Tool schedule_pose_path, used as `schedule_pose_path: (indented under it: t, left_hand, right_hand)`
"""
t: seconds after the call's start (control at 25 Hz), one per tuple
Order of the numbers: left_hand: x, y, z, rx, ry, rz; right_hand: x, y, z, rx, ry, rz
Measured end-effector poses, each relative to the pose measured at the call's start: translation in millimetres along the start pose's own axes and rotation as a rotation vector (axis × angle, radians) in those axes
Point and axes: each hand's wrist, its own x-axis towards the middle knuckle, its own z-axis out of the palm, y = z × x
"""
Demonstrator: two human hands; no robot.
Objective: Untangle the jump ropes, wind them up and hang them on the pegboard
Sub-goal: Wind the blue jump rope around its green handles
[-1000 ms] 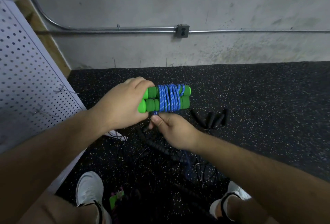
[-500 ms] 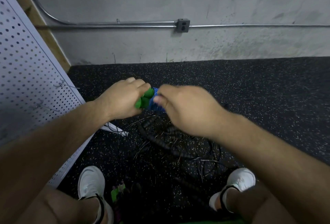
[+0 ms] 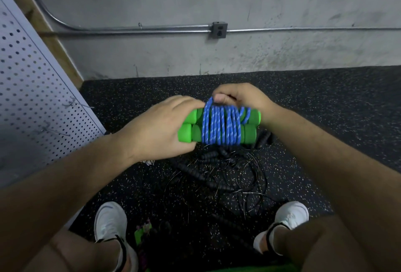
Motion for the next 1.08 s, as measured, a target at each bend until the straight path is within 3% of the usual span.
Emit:
schedule_pose_path:
  t: [0.08, 0.16, 0.36, 0.48, 0.64, 0.76, 0.92, 1.08]
  left_hand:
    - [2.3, 2.7, -6.0, -0.066, 0.175, -0.142]
    - [5.9, -1.4, -7.5, -0.069, 0.293, -0.206]
    - [10.7, -24.8, -7.5, -0.198, 0.296, -0.389]
    - [12.9, -29.6, -7.0, -0.433, 0.334, -0.485]
    - [15.1, -30.5, -1.0, -0.696, 0.31, -0.573]
    - [14.8, -20.7, -3.5, -0.868, 0.311, -0.54]
    - [14.5, -13.5, -7.3, -0.978, 0.308, -0.514]
    - [17.4, -8.2, -14.3, -1.214, 0.323, -0.614]
  right_hand:
    - [-7.5, -10.6, 15.3, 0.097, -0.053, 0.164]
    - [-8.8, -28.5, 48.8, -0.024, -0.068, 0.141]
    - [-2.6, -53.8, 84.7, -0.124, 0.073, -0.038]
    - [-8.8, -62.1, 78.1, -0.232, 0.291, -0.173]
    - [-7.5, -69.9, 72.3, 0.022, 0.56, -0.282]
    - [-6.8, -73.5, 64.5, 0.185, 0.549, -0.319]
    - [-3.1, -69.4, 52.0, 0.17, 0.581, -0.393]
    - [-6.7, -66.1, 33.2, 0.251, 0.557, -0.197]
